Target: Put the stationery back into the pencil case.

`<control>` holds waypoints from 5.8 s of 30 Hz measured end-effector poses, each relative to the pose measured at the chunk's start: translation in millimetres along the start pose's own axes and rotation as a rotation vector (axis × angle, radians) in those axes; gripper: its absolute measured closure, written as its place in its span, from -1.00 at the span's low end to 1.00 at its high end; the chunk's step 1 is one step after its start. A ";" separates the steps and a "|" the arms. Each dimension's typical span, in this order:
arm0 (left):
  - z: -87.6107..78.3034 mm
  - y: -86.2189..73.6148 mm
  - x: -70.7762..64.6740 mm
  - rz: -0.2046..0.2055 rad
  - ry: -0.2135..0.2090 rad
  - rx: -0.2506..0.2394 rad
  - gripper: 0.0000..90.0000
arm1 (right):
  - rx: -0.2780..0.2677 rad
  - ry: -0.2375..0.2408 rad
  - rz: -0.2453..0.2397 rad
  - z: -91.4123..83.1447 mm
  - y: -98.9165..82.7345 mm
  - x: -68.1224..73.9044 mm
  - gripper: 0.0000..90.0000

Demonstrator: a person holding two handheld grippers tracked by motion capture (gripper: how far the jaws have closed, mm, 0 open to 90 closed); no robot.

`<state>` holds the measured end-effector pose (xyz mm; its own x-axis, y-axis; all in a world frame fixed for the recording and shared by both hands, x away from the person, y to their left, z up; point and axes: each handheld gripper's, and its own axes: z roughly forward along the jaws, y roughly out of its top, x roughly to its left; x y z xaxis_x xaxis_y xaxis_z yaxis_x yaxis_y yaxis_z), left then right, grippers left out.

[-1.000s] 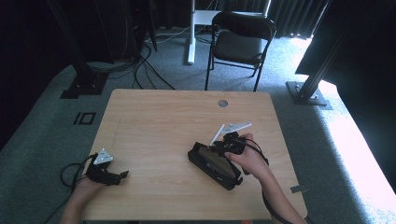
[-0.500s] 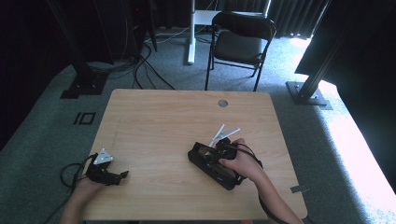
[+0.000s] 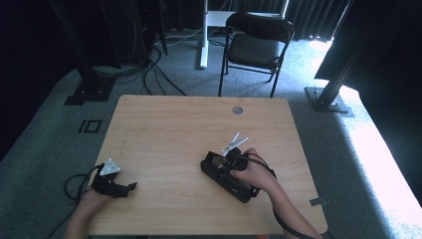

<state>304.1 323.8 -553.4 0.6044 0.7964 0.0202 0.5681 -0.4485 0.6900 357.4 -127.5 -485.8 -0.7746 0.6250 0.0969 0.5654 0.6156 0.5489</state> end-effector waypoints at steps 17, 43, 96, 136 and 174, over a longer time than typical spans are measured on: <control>0.0 0.0 0.1 0.001 0.000 0.000 -0.95 | -0.084 0.048 0.019 -20.3 5.8 0.7 0.44; 0.0 0.0 0.0 0.000 0.000 0.000 -0.95 | -0.186 -0.178 0.334 -6.4 15.4 -75.1 0.27; 0.1 0.2 0.4 -0.004 0.003 0.000 -0.95 | -0.036 -0.192 0.363 29.8 16.0 -96.3 0.74; 0.1 0.1 0.5 -0.003 0.003 0.000 -0.95 | -0.127 -0.008 0.060 -47.2 0.4 -10.0 0.74; 0.1 0.1 0.4 -0.005 0.003 0.000 -0.95 | -0.094 0.057 0.029 -35.9 -4.5 4.1 0.45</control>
<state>304.4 324.0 -553.4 0.5999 0.7999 0.0190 0.5709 -0.4445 0.6903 341.4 -144.9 -458.1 -0.7748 0.6118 0.1593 0.5605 0.5483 0.6206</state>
